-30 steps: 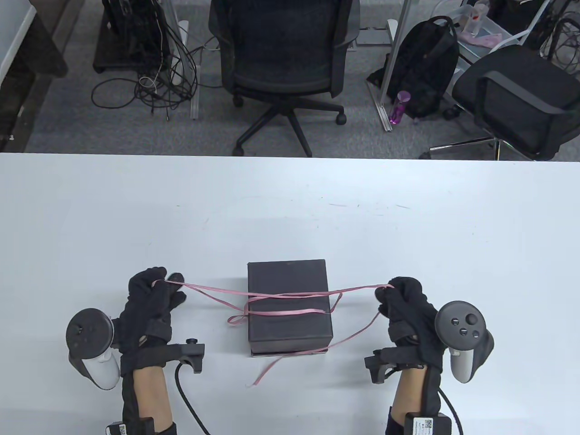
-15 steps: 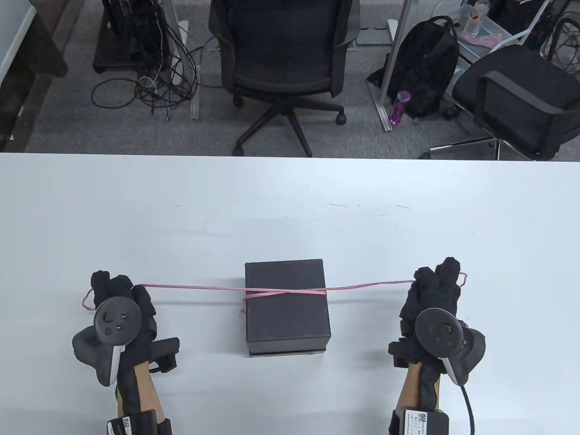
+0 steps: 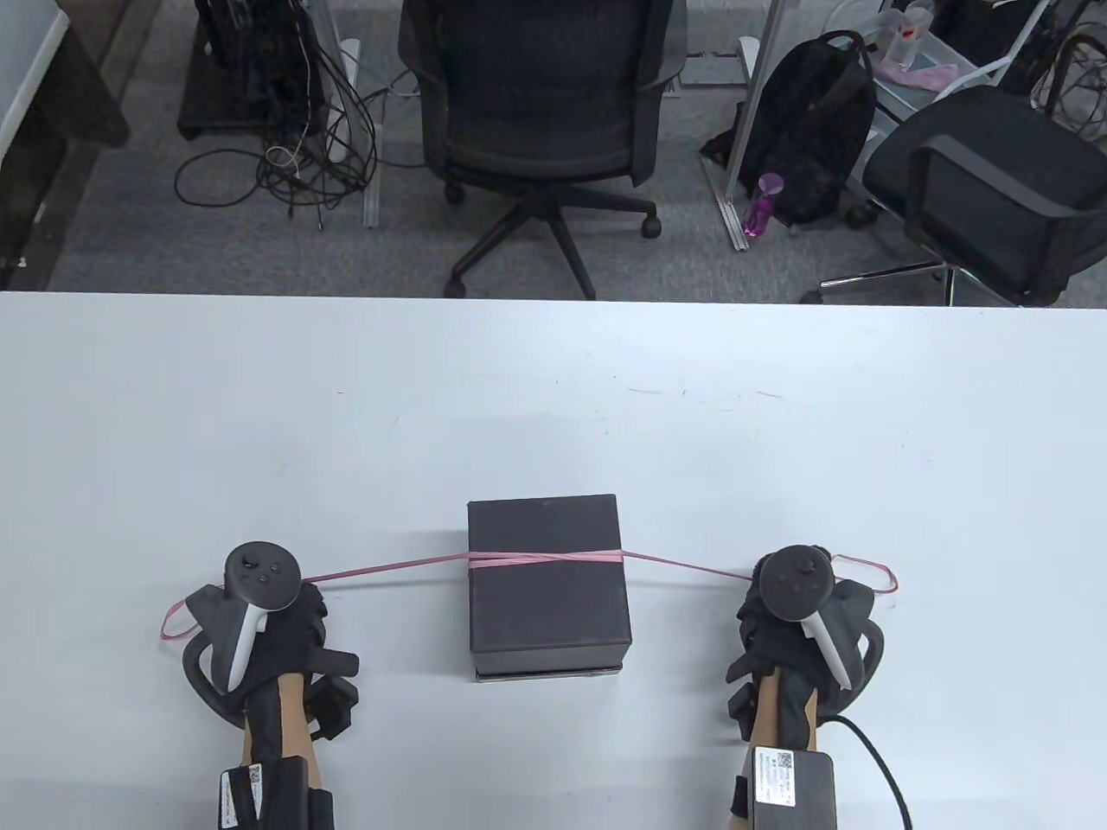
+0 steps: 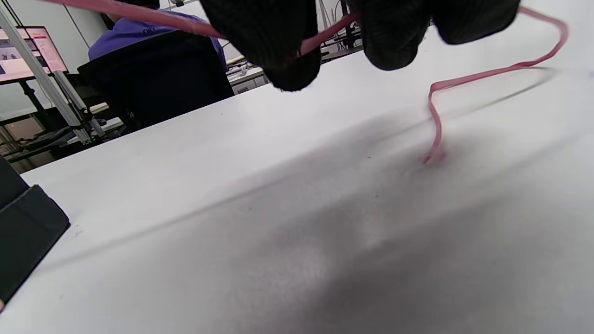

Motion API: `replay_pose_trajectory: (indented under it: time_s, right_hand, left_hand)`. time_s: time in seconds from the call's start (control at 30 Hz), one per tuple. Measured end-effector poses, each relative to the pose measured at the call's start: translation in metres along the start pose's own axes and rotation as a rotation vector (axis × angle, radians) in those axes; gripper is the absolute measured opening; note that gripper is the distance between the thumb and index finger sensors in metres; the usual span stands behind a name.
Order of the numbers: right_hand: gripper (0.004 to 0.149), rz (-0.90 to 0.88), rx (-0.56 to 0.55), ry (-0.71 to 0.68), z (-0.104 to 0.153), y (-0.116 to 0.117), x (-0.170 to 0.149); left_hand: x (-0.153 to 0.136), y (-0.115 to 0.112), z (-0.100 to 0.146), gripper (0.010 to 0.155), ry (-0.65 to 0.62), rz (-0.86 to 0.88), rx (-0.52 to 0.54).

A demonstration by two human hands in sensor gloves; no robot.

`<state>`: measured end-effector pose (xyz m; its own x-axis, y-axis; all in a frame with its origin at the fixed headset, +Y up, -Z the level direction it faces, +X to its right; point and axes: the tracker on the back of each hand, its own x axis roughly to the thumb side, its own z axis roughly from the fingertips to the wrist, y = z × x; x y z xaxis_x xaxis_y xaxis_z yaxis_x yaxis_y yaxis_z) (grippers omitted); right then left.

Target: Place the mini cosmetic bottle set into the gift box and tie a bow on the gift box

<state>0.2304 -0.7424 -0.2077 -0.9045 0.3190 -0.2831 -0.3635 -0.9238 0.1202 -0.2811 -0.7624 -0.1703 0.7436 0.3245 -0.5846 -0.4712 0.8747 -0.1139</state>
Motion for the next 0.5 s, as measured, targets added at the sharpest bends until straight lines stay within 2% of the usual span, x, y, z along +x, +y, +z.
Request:
replay_pose_trajectory:
  time_s: [0.23,0.4,0.5]
  right_hand:
    - [0.04,0.051,0.028,-0.013,-0.002,0.008,0.006]
    - [0.052,0.055,0.005,0.008,0.002,-0.001,0.011]
    - [0.054,0.041,-0.069,0.003,0.011,-0.014,0.017]
  left_hand:
    - [0.002,-0.006,-0.004,0.042,0.005,-0.033,-0.09]
    - [0.008,-0.004,-0.002,0.07,0.035,-0.133,-0.175]
    - [0.012,0.008,0.005,0.075,0.039,-0.13,-0.186]
